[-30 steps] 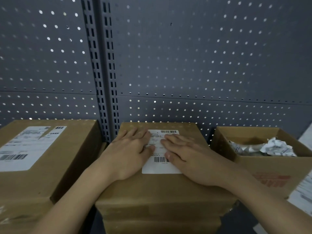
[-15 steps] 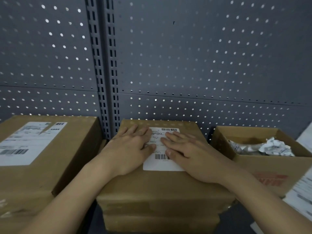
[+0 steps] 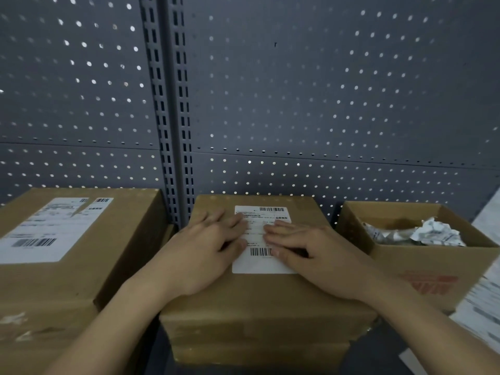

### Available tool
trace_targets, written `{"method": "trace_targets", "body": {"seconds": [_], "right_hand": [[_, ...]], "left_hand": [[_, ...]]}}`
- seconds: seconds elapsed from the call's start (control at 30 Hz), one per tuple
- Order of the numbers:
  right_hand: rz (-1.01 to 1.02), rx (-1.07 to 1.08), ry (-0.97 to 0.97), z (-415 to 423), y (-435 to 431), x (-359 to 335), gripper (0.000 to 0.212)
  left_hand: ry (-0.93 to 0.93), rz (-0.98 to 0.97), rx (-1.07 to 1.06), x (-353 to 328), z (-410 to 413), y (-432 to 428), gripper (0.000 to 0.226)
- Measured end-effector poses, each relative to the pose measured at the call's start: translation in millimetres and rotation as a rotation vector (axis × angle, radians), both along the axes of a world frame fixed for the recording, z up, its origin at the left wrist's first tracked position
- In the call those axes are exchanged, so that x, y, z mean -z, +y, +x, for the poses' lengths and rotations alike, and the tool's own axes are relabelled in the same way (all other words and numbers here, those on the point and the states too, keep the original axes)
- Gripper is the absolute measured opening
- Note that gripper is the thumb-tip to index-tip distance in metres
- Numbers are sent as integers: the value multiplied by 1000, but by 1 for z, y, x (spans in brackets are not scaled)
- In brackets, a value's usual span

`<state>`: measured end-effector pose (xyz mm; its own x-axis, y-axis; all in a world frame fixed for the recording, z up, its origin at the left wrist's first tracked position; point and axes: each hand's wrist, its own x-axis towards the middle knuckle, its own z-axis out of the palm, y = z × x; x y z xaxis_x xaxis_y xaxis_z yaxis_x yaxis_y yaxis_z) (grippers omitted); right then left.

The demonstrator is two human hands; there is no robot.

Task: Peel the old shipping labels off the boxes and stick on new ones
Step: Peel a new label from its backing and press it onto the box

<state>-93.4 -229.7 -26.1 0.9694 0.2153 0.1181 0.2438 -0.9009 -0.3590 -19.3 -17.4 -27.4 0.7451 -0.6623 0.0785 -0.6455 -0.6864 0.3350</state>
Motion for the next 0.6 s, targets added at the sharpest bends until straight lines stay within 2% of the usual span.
{"method": "trace_targets", "body": {"seconds": [0.13,0.23,0.37,0.43,0.53,0.6], "right_hand": [[117,106,-126,-5,-4,-5,42],[134,210,-183,-9,-13,-12,47],[279,394,-134,-23,-28,-13,59],[392,424,-27,-28,-31,-8,50],[622,433,140,-32,-30,3,11],[773,438,167,-35,-31,9,9]], "left_hand": [[25,-142,-50,-2,0,9,49],[28,-236,-186,-4,-2,16,60],[292,-485,-400,-4,-15,21,78],[456,-568,-472,-1,-21,17,82],[588,-685,-521,6,-27,16,75],[649,-767,-525,8,-26,18,73]]}}
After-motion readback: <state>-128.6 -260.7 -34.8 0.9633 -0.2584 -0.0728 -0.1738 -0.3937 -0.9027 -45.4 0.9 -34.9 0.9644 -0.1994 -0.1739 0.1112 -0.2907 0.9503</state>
